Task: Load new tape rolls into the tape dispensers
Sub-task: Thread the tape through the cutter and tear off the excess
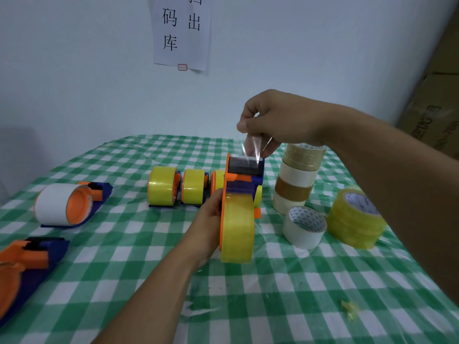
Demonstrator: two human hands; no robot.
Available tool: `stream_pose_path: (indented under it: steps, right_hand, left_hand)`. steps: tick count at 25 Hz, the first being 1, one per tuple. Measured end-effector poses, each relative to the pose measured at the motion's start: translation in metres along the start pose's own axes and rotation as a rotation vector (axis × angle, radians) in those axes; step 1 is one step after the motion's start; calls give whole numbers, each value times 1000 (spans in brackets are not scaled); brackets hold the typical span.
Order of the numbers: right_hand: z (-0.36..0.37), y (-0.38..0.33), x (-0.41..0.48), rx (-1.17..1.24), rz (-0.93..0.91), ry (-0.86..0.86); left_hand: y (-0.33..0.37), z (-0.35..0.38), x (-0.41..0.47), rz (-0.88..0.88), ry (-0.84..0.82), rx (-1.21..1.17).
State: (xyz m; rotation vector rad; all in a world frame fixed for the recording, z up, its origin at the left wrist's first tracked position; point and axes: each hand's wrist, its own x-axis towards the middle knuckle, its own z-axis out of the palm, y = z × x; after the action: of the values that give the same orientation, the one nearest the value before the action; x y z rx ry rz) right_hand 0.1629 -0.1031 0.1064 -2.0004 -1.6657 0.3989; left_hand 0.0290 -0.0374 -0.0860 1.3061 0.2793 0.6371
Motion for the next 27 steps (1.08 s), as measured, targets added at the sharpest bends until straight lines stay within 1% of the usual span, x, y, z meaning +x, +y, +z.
stream_pose_path:
  steps: [5, 7, 12, 17, 19, 23, 27]
  right_hand:
    - [-1, 10, 1, 81, 62, -21]
    - [6, 15, 1, 130, 91, -38]
    - [25, 30, 1, 355, 151, -8]
    - [46, 39, 4, 702, 343, 62]
    - [49, 38, 4, 763, 390, 52]
    - [46, 39, 2, 851, 425, 42]
    - [48, 40, 0, 898, 443, 47]
  left_hand:
    - [-1, -8, 4, 27, -12, 164]
    - [-2, -10, 5, 53, -24, 193]
    - [-3, -9, 6, 106, -17, 223]
    - [-5, -8, 6, 135, -20, 168]
    - [-5, -9, 5, 118, -42, 144]
    - [-6, -12, 4, 65, -100, 57]
    - [-7, -11, 5, 73, -82, 29]
